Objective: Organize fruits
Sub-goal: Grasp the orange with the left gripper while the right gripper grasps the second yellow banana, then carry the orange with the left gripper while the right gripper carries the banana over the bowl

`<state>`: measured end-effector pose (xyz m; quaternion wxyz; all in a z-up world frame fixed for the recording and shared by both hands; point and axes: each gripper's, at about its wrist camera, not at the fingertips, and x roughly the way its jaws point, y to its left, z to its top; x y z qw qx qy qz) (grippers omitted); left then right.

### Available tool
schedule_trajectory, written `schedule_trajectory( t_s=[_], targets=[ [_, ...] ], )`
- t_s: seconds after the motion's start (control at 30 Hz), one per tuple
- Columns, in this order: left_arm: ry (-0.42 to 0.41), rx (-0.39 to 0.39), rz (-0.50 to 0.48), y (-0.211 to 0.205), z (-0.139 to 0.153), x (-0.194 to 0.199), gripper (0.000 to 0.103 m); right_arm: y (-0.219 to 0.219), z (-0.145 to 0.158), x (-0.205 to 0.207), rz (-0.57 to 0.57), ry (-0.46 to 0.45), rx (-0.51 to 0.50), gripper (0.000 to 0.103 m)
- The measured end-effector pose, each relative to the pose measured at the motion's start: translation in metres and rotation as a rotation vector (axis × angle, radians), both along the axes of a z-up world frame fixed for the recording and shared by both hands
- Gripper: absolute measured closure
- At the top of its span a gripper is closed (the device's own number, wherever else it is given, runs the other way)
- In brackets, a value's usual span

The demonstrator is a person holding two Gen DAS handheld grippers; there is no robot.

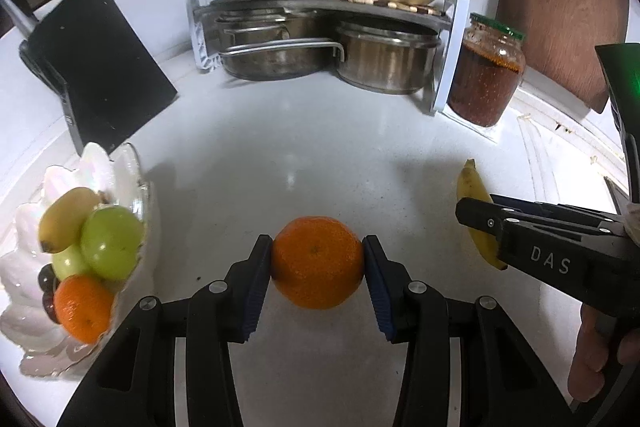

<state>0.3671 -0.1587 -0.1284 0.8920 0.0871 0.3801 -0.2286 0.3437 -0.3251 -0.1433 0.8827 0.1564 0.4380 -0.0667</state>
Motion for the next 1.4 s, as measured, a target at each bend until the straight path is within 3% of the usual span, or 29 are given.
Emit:
schedule_trajectory(
  t_s=[0.63,1.4],
  targets=[
    [-0.102,-0.065,0.063,0.037,0.059,-0.04,0.058,0.032,0.07,-0.041,0.078,-0.145,-0.076,0.074],
    [-0.241,-0.099,0.199,0.109,0.117,-0.08,0.058,0.098,0.129,-0.058,0.241,-0.301,-0.054,0.074]
  ],
)
